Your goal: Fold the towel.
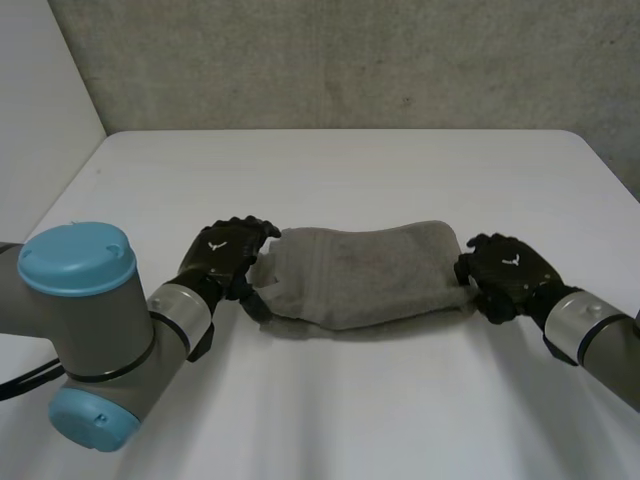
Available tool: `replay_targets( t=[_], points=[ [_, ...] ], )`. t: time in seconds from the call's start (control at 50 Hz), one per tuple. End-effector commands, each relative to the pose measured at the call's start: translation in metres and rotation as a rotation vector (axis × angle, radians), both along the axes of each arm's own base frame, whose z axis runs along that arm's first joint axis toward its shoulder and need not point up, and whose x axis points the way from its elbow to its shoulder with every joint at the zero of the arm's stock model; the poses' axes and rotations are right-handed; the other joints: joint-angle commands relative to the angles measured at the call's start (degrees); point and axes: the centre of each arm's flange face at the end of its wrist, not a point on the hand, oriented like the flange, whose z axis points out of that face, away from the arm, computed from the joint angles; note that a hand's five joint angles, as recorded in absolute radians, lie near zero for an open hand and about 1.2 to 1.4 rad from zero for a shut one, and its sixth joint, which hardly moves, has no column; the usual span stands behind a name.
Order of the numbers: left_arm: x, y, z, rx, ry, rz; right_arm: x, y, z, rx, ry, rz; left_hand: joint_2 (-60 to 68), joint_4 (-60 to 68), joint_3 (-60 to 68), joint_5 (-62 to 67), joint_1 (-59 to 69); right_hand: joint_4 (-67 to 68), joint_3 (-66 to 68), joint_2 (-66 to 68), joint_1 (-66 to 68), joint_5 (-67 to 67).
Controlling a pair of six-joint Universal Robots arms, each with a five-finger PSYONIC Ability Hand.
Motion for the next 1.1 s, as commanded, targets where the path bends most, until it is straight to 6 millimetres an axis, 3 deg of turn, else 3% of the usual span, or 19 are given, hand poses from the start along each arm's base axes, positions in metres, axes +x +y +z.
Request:
replay_targets(
  t=[0.02,0.1,0.14,0.26,0.3,0.36,0.42,0.54,0.6,0.62,0.64,0.66,0.68,0.74,0.8,0.86,0.92,1.06,1.1],
  points=[
    [0.004,-0.003,0.003,-0.005,0.003,0.015,0.018,-0.005,0.032,-0.109,-0.022,0.053,-3.44,-3.0,-2.52,-3.13,-3.84,-0.37,-0.36,4.97,9.26,4.64],
    [0.008,-0.007,0.007,-0.018,0.006,0.039,0.049,0.006,0.049,-0.176,-0.035,0.157,-3.44,-3.0,-2.52,-3.13,-3.84,-0.37,-0.36,4.97,9.26,4.64],
    [0.014,-0.012,0.013,-0.035,0.01,0.074,0.089,0.022,0.068,-0.247,-0.061,0.279,-3.44,-3.0,-2.52,-3.13,-3.84,-0.37,-0.36,4.97,9.26,4.64],
    [0.026,-0.021,0.024,-0.064,0.019,0.138,0.134,0.037,0.066,-0.244,-0.07,0.405,-3.44,-3.0,-2.52,-3.13,-3.84,-0.37,-0.36,4.97,9.26,4.64],
    [0.037,-0.029,0.034,-0.092,0.028,0.188,0.167,0.058,0.06,-0.235,-0.075,0.502,-3.44,-3.0,-2.52,-3.13,-3.84,-0.37,-0.36,4.97,9.26,4.64],
    [0.044,-0.032,0.038,-0.1,0.029,0.219,0.192,0.068,0.048,-0.23,-0.07,0.557,-3.44,-3.0,-2.52,-3.13,-3.84,-0.37,-0.36,4.97,9.26,4.64],
    [0.064,-0.043,0.046,-0.119,0.046,0.295,0.211,0.075,0.031,-0.221,-0.061,0.585,-3.44,-3.0,-2.52,-3.13,-3.84,-0.37,-0.36,4.97,9.26,4.64],
    [0.071,-0.048,0.045,-0.108,0.075,0.326,0.236,0.097,-0.004,-0.179,-0.042,0.657,-3.44,-3.0,-2.52,-3.13,-3.84,-0.37,-0.36,4.97,9.26,4.64],
    [0.071,-0.048,0.044,-0.103,0.078,0.324,0.236,0.096,-0.008,-0.173,-0.037,0.653,-3.44,-3.0,-2.52,-3.13,-3.84,-0.37,-0.36,4.97,9.26,4.64],
    [0.07,-0.047,0.044,-0.103,0.079,0.319,0.235,0.095,-0.006,-0.17,-0.04,0.644,-3.44,-3.0,-2.52,-3.13,-3.84,-0.37,-0.36,-2.79,1.49,-3.13],
    [0.068,-0.046,0.044,-0.102,0.079,0.313,0.233,0.093,-0.002,-0.176,-0.041,0.627,-3.44,-3.0,-2.52,-3.13,-3.84,-0.37,-0.36,-46.5,-42.22,-46.84],
    [0.068,-0.046,0.044,-0.102,0.079,0.313,0.233,0.092,-0.002,-0.176,-0.041,0.627,-3.44,-3.0,-2.52,-3.13,-3.84,-0.37,-0.36,-46.94,-42.65,-47.27],
    [0.067,-0.046,0.045,-0.104,0.082,0.31,0.229,0.091,0.003,-0.177,-0.043,0.611,-3.44,-3.0,-2.52,-3.13,-3.84,-0.37,-0.36,-65.03,-60.74,-65.36],
    [0.064,-0.047,0.046,-0.112,0.087,0.301,0.219,0.091,0.028,-0.192,-0.065,0.576,-3.44,-3.0,-2.52,-3.13,-3.84,-0.37,-0.36,-65.03,-60.74,-65.36],
    [0.056,-0.045,0.05,-0.127,0.093,0.273,0.173,0.053,0.074,-0.18,-0.142,0.37,-3.27,-3.0,-2.52,-2.96,-3.67,-0.37,-0.36,-65.03,-60.74,-65.36],
    [0.038,-0.04,0.051,-0.136,0.091,0.201,0.156,0.043,0.087,-0.159,-0.185,0.297,-2.76,-3.0,-2.52,-2.46,-3.17,-0.37,-0.36,-65.03,-60.74,-65.36],
    [0.02,-0.038,0.047,-0.126,0.098,0.125,0.12,0.023,0.102,-0.081,-0.289,0.16,-2.26,-3.0,-2.52,-1.96,-2.67,-0.37,-0.36,-65.03,-60.74,-65.36],
    [-0.002,-0.044,0.034,-0.096,0.093,0.061,0.098,0.0,0.076,0.067,-0.354,0.077,-0.24,-3.0,-2.52,0.06,-0.64,-0.37,-0.36,-65.03,-60.74,-65.36],
    [-0.005,-0.044,0.027,-0.072,0.081,0.051,0.1,-0.009,0.04,0.181,-0.358,0.048,-0.24,-3.0,-2.52,0.06,-0.64,-0.37,-0.36,-65.03,-60.74,-65.36]
  ],
)
